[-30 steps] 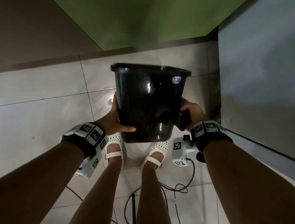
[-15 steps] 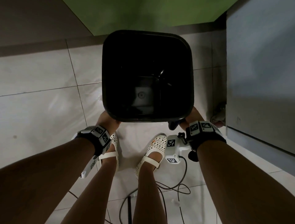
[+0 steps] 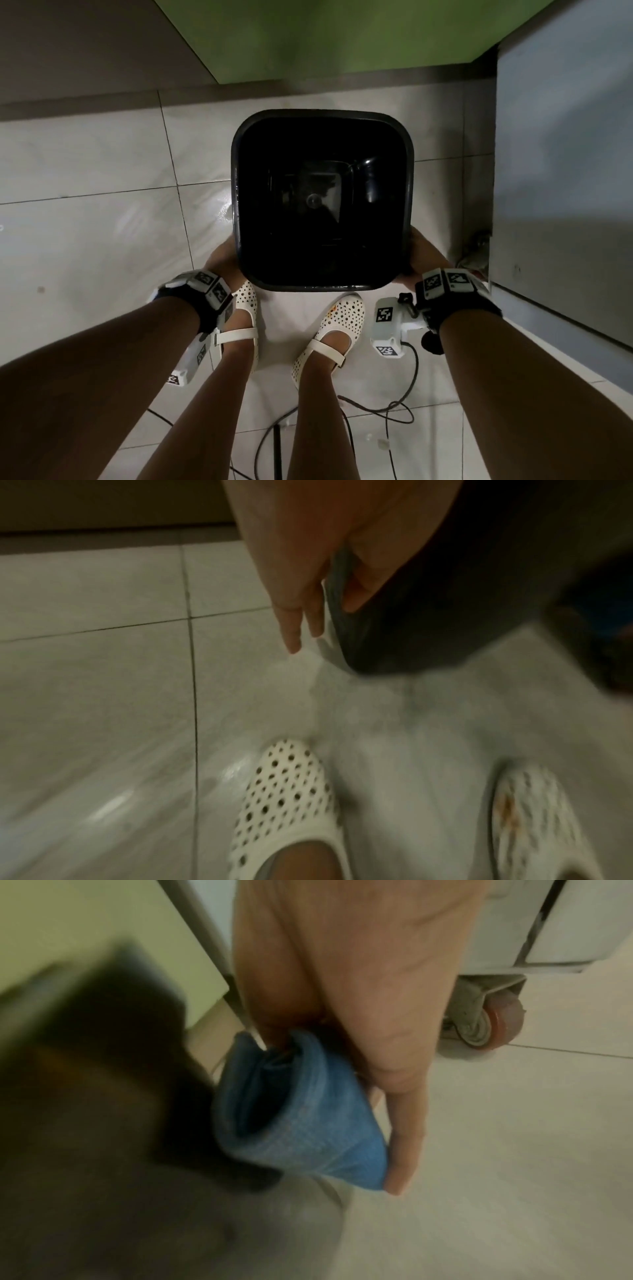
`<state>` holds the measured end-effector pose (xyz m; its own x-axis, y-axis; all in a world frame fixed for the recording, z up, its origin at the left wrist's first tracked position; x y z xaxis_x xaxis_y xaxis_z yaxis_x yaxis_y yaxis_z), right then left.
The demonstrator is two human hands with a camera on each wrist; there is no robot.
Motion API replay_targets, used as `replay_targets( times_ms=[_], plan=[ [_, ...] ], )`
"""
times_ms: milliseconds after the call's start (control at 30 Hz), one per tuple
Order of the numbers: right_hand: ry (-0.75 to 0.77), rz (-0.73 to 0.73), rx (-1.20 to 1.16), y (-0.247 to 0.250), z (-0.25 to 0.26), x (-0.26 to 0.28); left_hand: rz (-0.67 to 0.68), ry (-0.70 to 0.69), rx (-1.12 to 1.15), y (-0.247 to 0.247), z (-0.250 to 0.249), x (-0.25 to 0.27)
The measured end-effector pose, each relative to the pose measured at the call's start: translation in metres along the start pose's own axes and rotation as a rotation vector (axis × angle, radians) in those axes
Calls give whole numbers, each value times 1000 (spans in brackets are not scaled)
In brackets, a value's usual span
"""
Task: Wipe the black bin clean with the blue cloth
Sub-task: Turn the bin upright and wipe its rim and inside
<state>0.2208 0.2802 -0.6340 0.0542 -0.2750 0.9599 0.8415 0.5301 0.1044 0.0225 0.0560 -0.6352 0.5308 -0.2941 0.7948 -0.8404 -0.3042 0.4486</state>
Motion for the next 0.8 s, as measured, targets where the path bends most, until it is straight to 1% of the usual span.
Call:
replay_targets(
  times_ms=[33,100,133,167,200,233,267,300,367,433,467,500,533,600,633,667,800],
  plan=[
    [-12,-48,-36,9,8,0,-63,-2,66,8,-5,-6],
    [-16,-222,-58,22,37,3,-268,-8,80,35,-24,-12],
    [38,-312,-26,23,57,15,-367,-15,101,50,-37,-15],
    [163,-399,31,23,79,27,-418,-44,168,62,-50,-16],
    [332,-484,107,19,101,43,-430,-94,227,71,-66,-14],
    [547,-539,164,10,125,66,-406,-138,262,75,-84,-11],
    [741,-535,187,-4,145,85,-371,-179,255,77,-98,-10],
    [901,-475,216,-23,161,105,-333,-211,227,75,-110,-10],
    [1070,-326,293,-66,177,122,-305,-242,172,69,-125,-13],
    [1250,-232,481,-114,177,125,-343,-261,154,63,-133,-15],
    [1308,-205,599,-136,173,122,-379,-268,150,61,-134,-16],
    [1315,-192,738,-154,166,116,-412,-273,149,60,-134,-15],
    [1279,-181,918,-166,156,105,-446,-282,152,58,-132,-16],
    [1201,-190,1267,-177,138,86,-469,-302,164,56,-130,-17],
    [1200,-193,1351,-178,132,80,-466,-308,166,55,-129,-18],
    [1216,-193,1376,-177,130,78,-465,-313,175,55,-127,-19],
    [1270,-164,1328,-175,131,79,-467,-322,192,55,-127,-21]
  ],
)
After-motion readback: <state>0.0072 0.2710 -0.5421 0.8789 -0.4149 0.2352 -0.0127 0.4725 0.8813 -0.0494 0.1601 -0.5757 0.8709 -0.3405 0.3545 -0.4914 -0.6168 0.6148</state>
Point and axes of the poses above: each hand's wrist, its own x-axis away from the middle knuckle, its own y-axis out of the back of the hand, z = x × y, the point moved 4 cm from there along -x, towards the middle knuckle, and after that the axes turned 7 degrees about -z, right-handed, at the moved point
